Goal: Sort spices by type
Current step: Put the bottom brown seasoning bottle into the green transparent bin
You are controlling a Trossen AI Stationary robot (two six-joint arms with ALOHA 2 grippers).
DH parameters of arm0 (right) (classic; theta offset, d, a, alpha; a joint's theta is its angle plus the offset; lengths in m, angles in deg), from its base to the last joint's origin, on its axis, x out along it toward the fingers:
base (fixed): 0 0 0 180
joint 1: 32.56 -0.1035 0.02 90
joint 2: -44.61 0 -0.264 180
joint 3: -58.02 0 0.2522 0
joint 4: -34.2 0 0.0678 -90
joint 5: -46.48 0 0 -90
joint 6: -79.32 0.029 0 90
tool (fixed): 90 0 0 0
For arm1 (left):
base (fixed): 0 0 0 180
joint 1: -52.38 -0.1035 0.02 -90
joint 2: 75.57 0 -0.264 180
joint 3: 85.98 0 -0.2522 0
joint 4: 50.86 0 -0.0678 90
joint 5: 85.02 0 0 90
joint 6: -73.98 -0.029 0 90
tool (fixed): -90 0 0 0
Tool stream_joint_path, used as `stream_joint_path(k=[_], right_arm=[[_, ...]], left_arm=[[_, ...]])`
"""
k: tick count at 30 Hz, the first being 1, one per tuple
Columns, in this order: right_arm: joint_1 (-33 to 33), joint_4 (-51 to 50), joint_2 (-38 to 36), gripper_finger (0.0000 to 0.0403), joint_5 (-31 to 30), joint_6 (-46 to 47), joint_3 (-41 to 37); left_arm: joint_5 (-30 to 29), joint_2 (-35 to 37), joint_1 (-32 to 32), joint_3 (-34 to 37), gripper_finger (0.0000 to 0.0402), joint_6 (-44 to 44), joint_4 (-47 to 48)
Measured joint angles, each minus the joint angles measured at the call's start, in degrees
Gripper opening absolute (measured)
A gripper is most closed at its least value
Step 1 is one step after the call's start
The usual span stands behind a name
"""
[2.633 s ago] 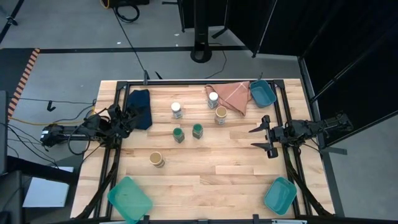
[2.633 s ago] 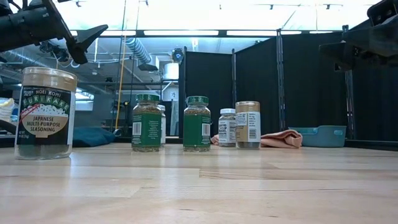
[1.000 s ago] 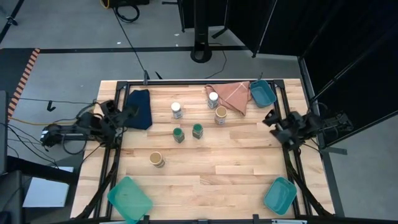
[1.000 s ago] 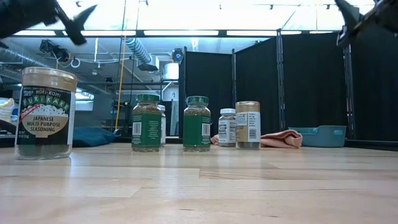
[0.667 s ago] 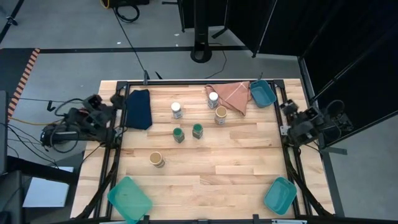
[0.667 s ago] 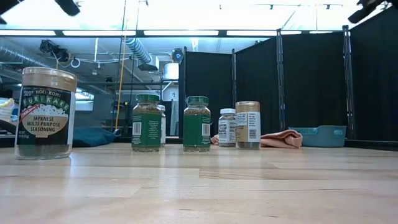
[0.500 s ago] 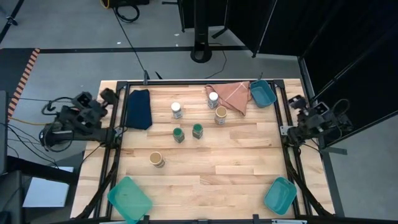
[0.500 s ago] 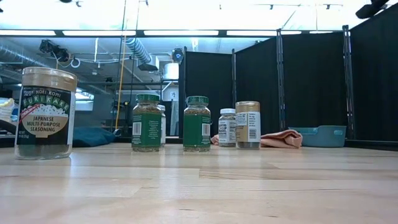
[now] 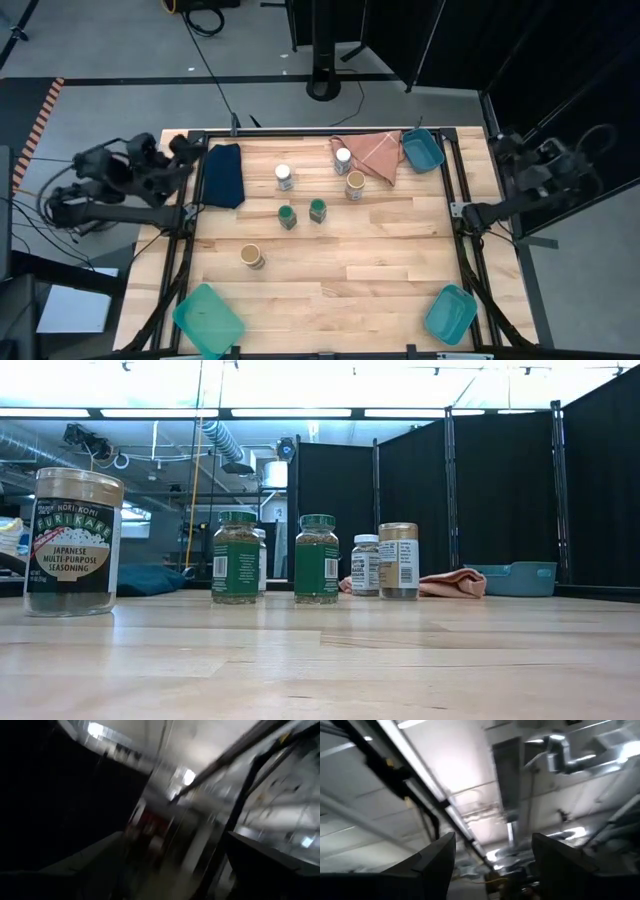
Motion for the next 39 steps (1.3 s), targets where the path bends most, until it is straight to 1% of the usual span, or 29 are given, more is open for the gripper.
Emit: stream_joint_path(k=[3,5,7,10,14,16,19,23,26,33,39], right_arm=[[0.0,-2.9,3.9,0.0266,5.1,-1.7,5.9],[0.0,-4.8,6.3,0.0265,6.5,-3.3,8.9],[0.0,-7.1,8.3,0.0264,6.5,-4.2,11.5],[0.0,-11.3,10.9,0.0264,6.0,-4.8,14.6],[0.0,-14.6,13.3,0.0264,4.6,-4.6,16.0],[0.0,-15.0,14.1,0.0264,4.4,-4.1,16.0],[0.0,-16.1,14.8,0.0264,4.3,-2.9,16.0],[0.0,-17.7,15.1,0.0264,4.3,-1.5,16.0],[0.0,-18.2,15.1,0.0263,4.3,-1.3,16.0],[0.0,-18.4,15.0,0.0263,4.3,-1.4,16.0],[0.0,-19.8,15.0,0.0263,4.3,-1.5,16.0]], left_arm=[[0.1,-5.9,0.0,-6.3,0.0351,-0.1,11.4],[0.1,-9.8,0.0,-10.0,0.0351,-0.2,18.0],[0.3,-13.7,0.0,-13.3,0.0351,-0.3,24.2],[2.6,-19.3,0.0,-17.6,0.0351,-0.5,31.5],[6.5,-25.9,0.3,-22.3,0.0351,-0.5,40.3],[6.7,-28.7,1.3,-23.9,0.0351,-0.5,44.4],[4.9,-32.4,2.8,-25.0,0.0351,-0.6,50.1],[0.7,-36.5,5.4,-25.1,0.0351,-0.5,57.2],[-0.9,-40.0,7.8,-25.1,0.0351,-0.2,61.2],[-1.0,-46.8,14.8,-25.1,0.0351,1.6,64.7],[-1.1,-49.7,20.4,-25.1,0.0351,6.6,66.4]])
